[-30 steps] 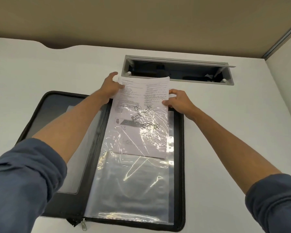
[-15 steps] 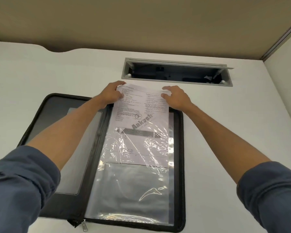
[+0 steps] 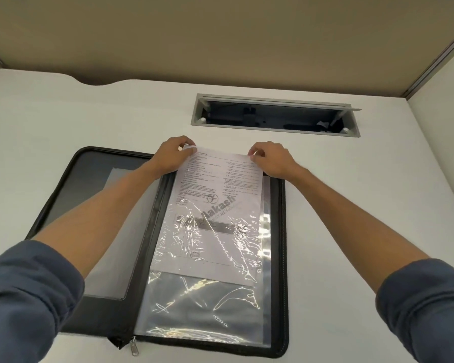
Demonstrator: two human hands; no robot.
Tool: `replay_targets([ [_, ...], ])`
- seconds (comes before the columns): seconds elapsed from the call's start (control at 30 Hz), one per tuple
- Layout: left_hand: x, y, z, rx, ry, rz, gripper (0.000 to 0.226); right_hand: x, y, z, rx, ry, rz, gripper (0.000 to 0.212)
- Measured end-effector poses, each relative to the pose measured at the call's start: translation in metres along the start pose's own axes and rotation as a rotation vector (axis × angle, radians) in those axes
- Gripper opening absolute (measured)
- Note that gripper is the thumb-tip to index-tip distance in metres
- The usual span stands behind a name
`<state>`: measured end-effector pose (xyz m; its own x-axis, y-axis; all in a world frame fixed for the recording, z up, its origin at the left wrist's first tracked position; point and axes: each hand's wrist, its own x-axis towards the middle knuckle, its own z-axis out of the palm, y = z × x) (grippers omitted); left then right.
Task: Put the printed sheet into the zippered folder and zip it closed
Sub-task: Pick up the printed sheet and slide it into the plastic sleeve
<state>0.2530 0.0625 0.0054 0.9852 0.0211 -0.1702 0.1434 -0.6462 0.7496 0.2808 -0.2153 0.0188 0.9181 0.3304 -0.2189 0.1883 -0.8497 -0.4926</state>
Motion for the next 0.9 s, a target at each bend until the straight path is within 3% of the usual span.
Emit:
replay_targets([
  [0.2, -0.010, -0.001, 0.005, 0.081, 0.115, 0.041, 0.017, -0.010, -0.001, -0.003, -0.060, 0.031, -0.024, 0.021],
  [0.53, -0.014, 0.001, -0.001, 0.206, 0.069, -0.032, 0.014, -0.009, -0.001, 0.009, -0.085, 0.031, -0.025, 0.024],
  [0.67, -0.019, -0.003, 0.004, 0.380, 0.125, -0.007, 0.026, -0.014, -0.001, 0.014, -0.074, 0.021, -0.031, 0.023],
  [0.9, -0.027, -0.009, 0.007, 0.384, 0.154, 0.036, 0.026, -0.021, -0.001, 0.015, -0.065, 0.024, -0.072, 0.021],
])
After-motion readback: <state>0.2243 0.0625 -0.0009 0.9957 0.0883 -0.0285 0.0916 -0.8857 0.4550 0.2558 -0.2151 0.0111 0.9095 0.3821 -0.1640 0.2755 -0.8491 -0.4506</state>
